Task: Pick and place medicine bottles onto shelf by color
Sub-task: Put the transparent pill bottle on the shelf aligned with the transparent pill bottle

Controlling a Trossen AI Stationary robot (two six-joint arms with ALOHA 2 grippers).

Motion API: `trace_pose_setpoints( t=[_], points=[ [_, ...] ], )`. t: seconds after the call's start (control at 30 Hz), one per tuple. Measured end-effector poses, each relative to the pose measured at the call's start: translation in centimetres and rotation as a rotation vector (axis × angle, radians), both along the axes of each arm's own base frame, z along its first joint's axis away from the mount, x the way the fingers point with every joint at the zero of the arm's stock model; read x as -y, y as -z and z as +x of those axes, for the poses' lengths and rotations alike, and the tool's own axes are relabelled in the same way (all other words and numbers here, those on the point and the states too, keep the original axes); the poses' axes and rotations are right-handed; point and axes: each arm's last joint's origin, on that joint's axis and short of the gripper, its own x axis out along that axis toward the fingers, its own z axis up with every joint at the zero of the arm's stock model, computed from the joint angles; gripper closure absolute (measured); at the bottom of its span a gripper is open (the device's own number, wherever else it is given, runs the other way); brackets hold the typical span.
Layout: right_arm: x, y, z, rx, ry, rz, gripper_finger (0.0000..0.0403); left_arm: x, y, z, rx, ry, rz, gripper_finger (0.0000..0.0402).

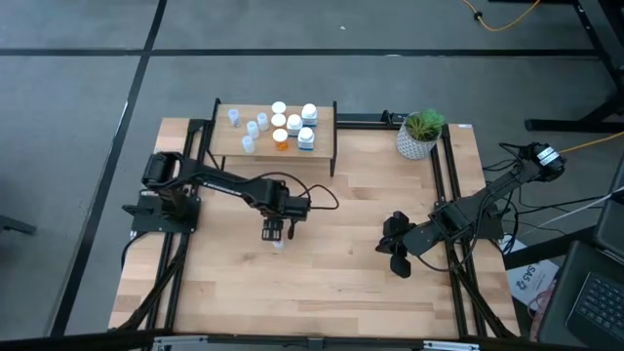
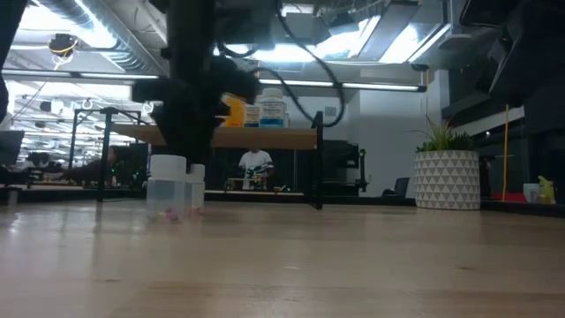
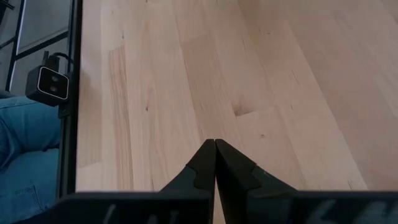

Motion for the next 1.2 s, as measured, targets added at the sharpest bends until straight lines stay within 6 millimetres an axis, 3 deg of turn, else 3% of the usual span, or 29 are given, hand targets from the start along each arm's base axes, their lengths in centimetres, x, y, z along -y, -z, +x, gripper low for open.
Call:
trace_pose_setpoints(
  t=[0.6, 0.93, 1.03, 1.2],
  points=[
    [0.0, 0.0, 0.0, -0.004, 0.002, -0.001, 0.0389, 0.0, 1.1, 0.3, -0.032, -0.007, 0.000, 0.0198],
    [0.0, 0.0, 0.0, -0.005, 0.002, -0.001, 0.0389, 0.0, 1.0, 0.3, -0.022, -0.060, -0.004, 0.0284],
    [0.0, 0.0, 0.0, -0.005, 0.002, -0.001, 0.0389, 0.0, -0.1, 0.1, -0.033, -0.118, -0.005, 0.0284],
    [0.0, 0.0, 0.0, -0.005, 0.002, -0.002, 0.0389, 0.0, -4.7, -0.3, -0.068, -0.159, -0.002, 0.0284]
  ],
)
